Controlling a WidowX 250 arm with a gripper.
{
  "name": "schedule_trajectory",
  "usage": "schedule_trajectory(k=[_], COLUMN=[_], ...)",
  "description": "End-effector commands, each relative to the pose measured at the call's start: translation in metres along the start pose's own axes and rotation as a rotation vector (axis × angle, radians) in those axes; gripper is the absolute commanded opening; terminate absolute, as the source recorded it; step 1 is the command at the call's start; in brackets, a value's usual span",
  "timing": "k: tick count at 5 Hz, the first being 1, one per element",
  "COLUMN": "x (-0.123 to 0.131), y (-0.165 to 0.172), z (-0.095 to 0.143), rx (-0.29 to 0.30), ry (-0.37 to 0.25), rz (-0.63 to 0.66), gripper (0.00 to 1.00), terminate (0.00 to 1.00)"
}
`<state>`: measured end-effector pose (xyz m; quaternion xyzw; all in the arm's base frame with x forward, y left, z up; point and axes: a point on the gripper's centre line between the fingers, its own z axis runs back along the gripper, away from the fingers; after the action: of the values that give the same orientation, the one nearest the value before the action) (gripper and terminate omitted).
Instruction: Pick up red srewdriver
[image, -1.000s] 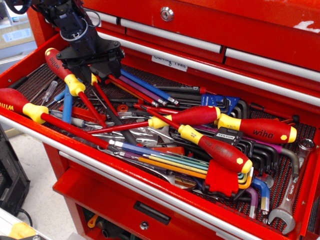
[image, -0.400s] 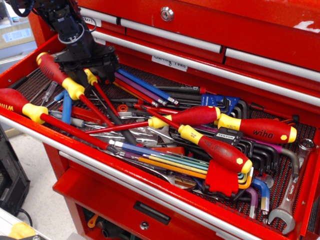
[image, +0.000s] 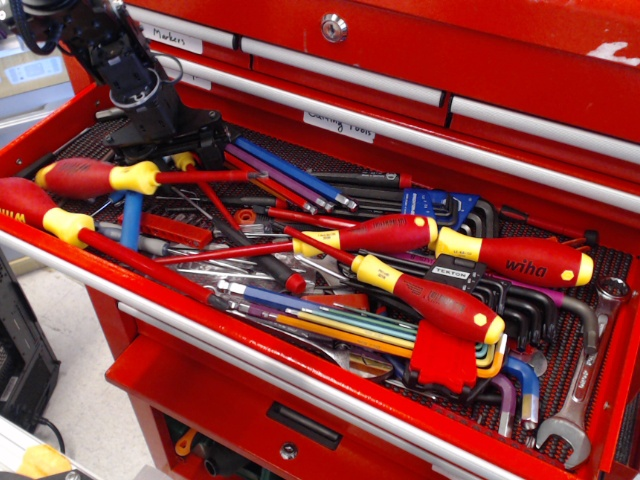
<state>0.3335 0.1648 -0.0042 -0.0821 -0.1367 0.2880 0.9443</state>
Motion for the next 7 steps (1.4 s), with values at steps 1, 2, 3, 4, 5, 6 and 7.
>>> schedule_trajectory(k=[1,2,3,4,5,6,7], x=[0.015,0.015,0.01,0.001,0.002,0.005,0.01], y=[0.008,0.004,-0.009,-0.024,-0.028,-0.028,-0.027], z=[-0.011,-0.002,0.023,0.045,0.067,0.09,0.115], rx=[-0.016,0.008,0.079,0.166,0.216,0.249,0.274], ry=[-0.001,0.024,-0.008,-0.059,-0.146,-0.269,-0.35], rz=[0.007,0.017,0.031,0.101,0.134,0.153,0.152], gripper=[0.0,0.0,0.0,0.0,0.0,0.0,0.0], terminate=[0.0,0.0,0.0,0.0,0.0,0.0,0.0])
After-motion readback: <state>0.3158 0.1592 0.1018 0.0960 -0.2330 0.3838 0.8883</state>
